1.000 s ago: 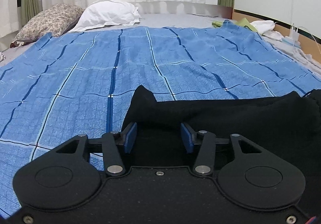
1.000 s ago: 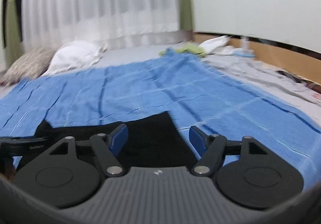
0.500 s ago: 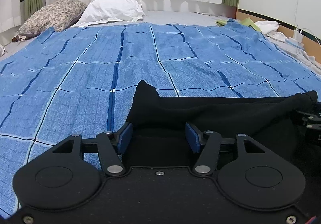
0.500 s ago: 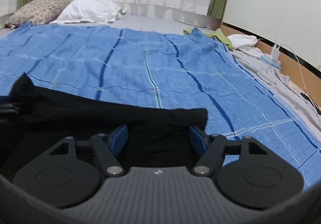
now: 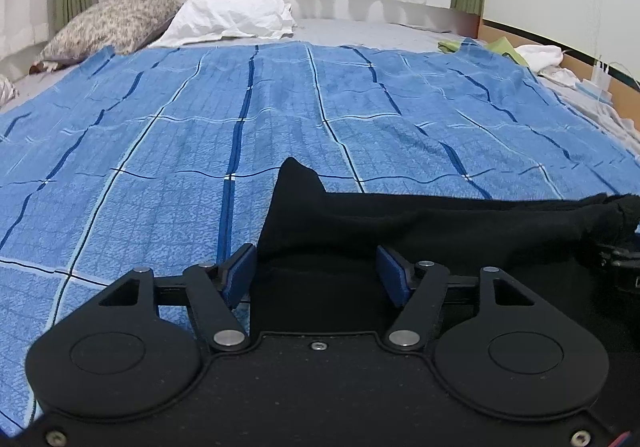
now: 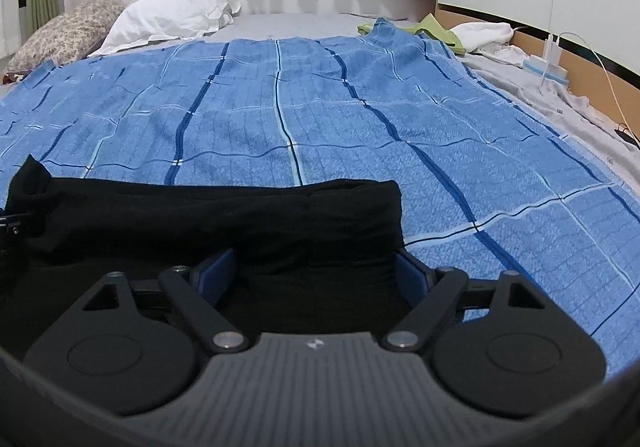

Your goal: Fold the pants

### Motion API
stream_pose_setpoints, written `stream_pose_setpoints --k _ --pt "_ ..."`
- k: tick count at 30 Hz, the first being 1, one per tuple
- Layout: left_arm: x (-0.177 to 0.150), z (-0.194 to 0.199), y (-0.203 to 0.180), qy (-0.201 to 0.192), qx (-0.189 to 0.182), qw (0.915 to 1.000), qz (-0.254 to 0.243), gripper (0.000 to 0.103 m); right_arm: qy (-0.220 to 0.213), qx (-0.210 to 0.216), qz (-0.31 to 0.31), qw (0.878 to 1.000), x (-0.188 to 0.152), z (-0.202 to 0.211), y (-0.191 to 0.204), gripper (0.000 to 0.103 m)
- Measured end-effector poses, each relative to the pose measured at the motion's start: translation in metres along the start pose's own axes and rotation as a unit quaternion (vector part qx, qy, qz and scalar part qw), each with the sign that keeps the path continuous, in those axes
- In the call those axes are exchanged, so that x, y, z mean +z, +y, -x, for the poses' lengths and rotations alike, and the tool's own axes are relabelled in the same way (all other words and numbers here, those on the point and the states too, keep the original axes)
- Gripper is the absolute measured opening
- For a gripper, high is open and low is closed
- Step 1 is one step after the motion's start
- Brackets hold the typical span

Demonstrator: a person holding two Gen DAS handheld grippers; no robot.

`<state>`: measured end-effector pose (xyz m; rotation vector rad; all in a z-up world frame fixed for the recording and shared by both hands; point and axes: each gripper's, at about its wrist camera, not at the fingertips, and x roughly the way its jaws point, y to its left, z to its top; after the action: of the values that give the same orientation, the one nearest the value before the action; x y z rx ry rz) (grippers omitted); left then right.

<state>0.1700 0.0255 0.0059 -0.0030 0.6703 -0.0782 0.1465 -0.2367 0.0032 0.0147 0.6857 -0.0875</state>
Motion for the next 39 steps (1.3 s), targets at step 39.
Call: stream_pose_setpoints --k 39 --pt "-0.068 0.149 0.018 0.014 -0.069 0.9974 -0.013 0.075 -0.037 0.108 0.005 0.993 -0.06 0.116 0.026 0.092"
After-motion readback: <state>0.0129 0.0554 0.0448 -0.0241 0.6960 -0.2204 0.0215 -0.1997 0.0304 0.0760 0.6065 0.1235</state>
